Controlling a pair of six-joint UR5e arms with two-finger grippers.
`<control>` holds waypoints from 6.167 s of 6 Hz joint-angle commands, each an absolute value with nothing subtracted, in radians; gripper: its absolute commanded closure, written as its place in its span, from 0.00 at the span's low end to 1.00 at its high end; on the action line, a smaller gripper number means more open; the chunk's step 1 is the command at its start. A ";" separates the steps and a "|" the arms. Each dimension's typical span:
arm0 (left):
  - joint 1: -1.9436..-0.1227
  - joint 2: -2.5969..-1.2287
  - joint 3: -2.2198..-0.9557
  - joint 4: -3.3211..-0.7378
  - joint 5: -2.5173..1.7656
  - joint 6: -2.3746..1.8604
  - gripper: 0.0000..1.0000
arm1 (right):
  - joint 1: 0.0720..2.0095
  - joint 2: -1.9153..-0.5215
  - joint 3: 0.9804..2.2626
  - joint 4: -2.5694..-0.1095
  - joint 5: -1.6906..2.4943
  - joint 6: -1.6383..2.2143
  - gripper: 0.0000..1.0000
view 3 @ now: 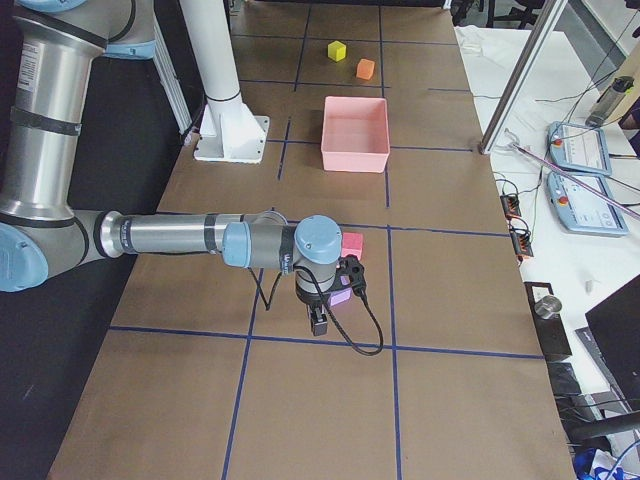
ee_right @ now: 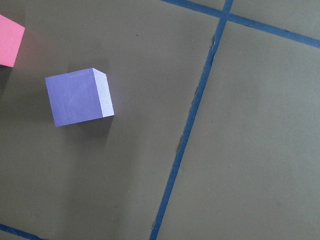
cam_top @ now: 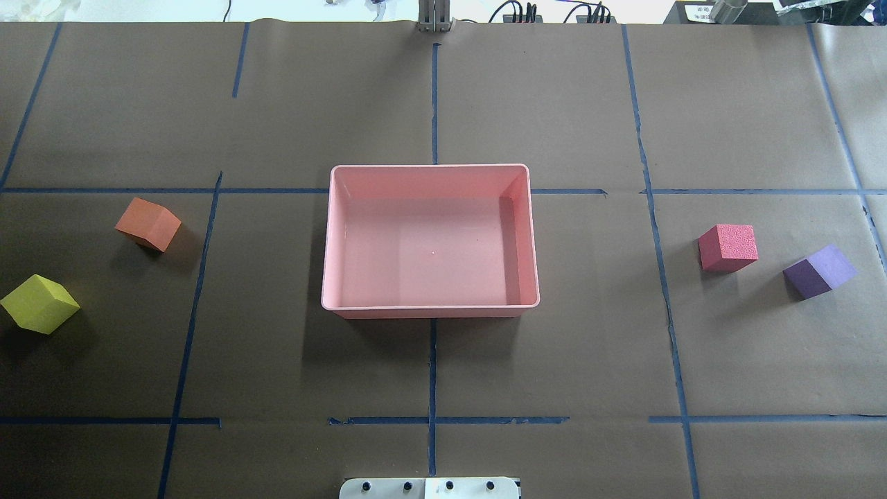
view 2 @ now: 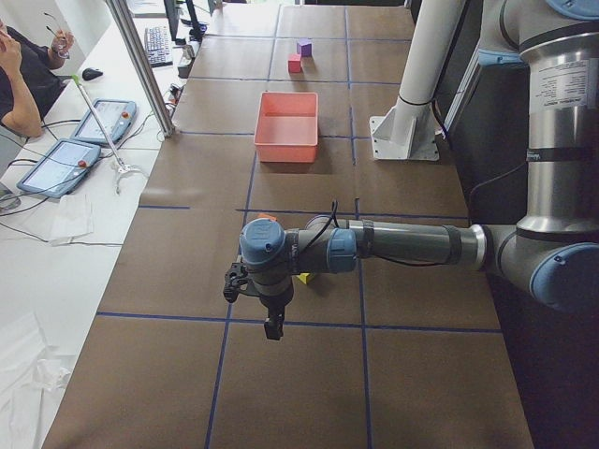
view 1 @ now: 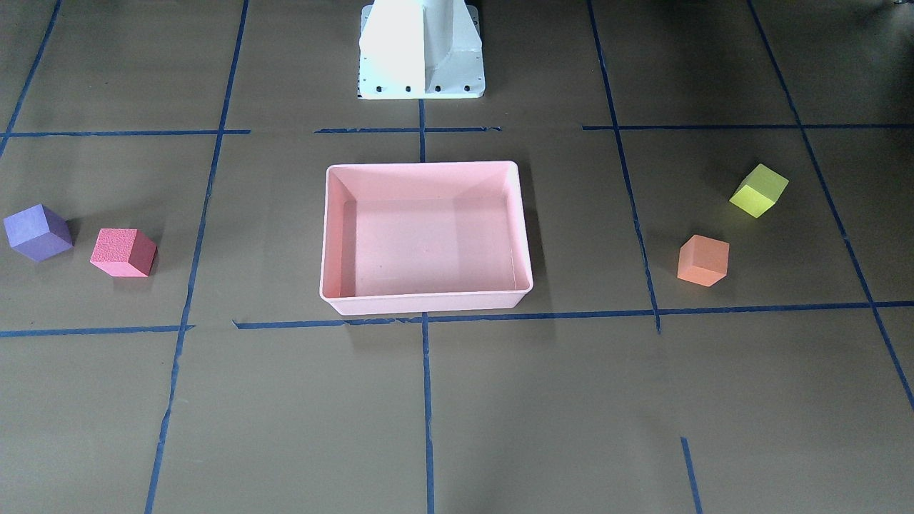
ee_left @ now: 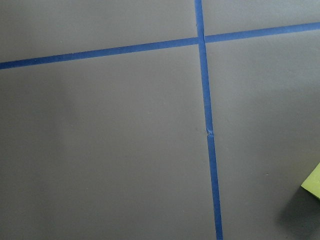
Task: Place blocks into pink bin with both arms
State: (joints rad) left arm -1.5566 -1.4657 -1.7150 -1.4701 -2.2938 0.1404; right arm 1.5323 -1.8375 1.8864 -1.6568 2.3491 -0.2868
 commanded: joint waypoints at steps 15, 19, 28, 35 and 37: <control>-1.555 -1.427 -1.796 -1.489 -2.370 0.143 0.00 | 1.151 -1.724 1.730 -1.189 2.301 0.105 0.01; -1.555 -1.399 -1.825 -1.489 -2.370 0.143 0.00 | 1.053 -1.717 1.678 -1.169 2.219 0.121 0.01; -1.555 -1.399 -1.833 -1.489 -2.372 0.143 0.00 | 0.958 -1.639 2.040 -1.180 2.235 0.554 0.99; -1.267 -1.402 -1.816 -1.744 -2.488 0.137 0.00 | 0.515 -1.027 1.880 -1.517 1.893 1.324 0.93; -1.226 -1.401 -1.809 -1.778 -2.451 0.137 0.00 | 0.515 -1.002 1.844 -1.517 1.861 1.337 0.01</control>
State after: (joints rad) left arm -1.2496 -1.4010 -1.8128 -1.7695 -2.4646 0.1365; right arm 0.5172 -1.0139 1.8588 -1.5165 1.8807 1.3245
